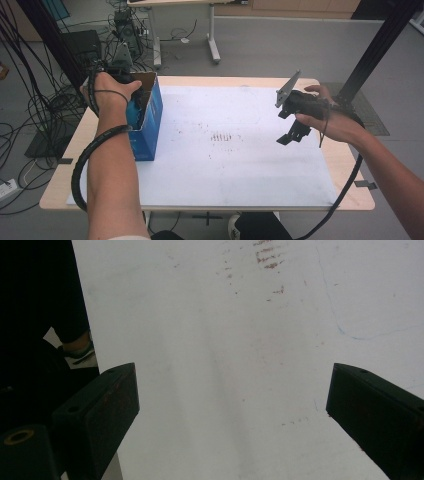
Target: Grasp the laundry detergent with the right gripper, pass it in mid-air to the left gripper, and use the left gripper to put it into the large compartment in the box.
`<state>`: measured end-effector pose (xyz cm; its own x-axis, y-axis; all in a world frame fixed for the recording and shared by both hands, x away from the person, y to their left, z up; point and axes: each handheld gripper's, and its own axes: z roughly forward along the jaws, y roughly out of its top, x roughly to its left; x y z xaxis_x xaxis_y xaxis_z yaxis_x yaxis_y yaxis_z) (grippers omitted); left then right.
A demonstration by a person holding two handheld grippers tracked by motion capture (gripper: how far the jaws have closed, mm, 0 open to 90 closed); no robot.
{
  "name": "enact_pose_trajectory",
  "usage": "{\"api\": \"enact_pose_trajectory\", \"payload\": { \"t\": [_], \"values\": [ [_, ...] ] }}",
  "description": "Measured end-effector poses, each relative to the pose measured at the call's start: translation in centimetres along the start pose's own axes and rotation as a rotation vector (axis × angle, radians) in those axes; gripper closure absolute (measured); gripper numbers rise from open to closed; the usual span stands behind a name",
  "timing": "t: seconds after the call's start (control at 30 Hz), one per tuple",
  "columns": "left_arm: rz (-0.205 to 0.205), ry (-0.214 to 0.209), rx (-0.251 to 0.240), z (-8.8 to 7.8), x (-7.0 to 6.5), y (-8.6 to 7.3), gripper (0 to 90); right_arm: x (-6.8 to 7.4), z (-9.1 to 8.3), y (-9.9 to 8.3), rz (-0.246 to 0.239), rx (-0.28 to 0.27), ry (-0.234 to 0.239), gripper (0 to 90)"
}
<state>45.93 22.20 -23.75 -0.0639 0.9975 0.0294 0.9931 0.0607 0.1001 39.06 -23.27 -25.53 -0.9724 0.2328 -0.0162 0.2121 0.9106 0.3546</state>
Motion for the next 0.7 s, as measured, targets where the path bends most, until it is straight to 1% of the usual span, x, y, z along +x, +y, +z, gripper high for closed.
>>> {"api": "enact_pose_trajectory", "payload": {
  "t": [0.23,0.33,0.7],
  "values": [
    [0.008,0.003,0.011,1.3,-0.1,-0.1,37.6,0.0,0.2,-0.1,0.000,0.002,0.003,6.8],
    [0.009,0.006,0.007,1.7,-0.2,-0.2,37.5,-0.1,0.3,-0.1,0.000,0.005,0.005,6.8],
    [0.025,0.015,0.020,3.0,-0.2,-0.4,37.5,-0.1,0.4,-0.2,0.002,0.008,0.008,6.8]
  ]
}}
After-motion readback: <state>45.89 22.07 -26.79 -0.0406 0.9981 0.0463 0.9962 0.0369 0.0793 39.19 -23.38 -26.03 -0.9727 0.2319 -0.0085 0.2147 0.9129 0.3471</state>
